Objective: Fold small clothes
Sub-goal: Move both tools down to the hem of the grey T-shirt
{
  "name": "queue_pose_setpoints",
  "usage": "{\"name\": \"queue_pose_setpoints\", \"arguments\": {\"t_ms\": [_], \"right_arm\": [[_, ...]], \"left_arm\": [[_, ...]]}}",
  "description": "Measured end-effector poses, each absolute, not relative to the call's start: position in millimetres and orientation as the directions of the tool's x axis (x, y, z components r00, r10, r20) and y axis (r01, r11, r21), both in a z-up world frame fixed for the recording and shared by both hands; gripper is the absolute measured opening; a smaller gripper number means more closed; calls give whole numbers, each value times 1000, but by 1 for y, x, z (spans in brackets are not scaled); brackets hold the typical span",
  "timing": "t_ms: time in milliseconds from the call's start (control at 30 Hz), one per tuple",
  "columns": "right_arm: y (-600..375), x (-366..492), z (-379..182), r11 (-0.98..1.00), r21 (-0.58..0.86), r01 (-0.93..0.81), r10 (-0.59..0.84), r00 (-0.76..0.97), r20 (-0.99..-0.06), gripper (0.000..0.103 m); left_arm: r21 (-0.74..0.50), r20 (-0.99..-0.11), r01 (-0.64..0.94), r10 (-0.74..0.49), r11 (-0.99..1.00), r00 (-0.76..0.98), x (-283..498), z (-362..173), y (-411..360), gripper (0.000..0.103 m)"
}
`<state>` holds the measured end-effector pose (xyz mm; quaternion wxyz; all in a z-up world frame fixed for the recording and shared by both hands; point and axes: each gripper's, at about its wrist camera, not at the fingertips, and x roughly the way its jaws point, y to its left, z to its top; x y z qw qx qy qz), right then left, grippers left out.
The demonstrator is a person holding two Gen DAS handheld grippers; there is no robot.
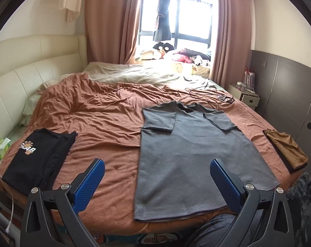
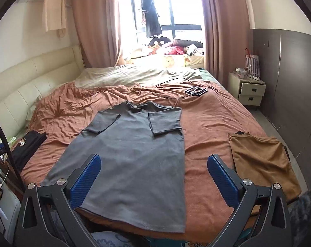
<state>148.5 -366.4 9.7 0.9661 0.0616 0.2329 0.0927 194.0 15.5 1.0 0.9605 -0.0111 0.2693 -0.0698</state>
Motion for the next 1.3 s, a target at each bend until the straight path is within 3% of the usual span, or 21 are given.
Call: {"name": "queue_pose_setpoints", "arguments": {"t_ms": [433, 600, 1033, 1200, 1300], "right_arm": [[-363, 124, -39, 981, 162, -106, 173, 856, -488, 103], [-358, 124, -51, 986, 148, -82, 149, 835, -530, 103], [-374, 133, -82, 954, 285, -89, 237, 807, -541, 103], [-382, 147, -94, 942, 331, -49, 234, 803, -548, 103], [-387, 157, -101, 937, 349, -21, 228, 793, -565, 102]], "left_arm": [[-23, -495, 132, -126, 991, 860, 147, -37, 11, 103], [-32, -532, 144, -139, 989, 835, 147, -58, 11, 103], [-133, -629, 105, -166, 985, 759, 180, -109, 42, 102], [-173, -645, 92, -183, 981, 742, 201, -118, 53, 99], [-222, -667, 87, -216, 971, 713, 218, -127, 58, 85]]}}
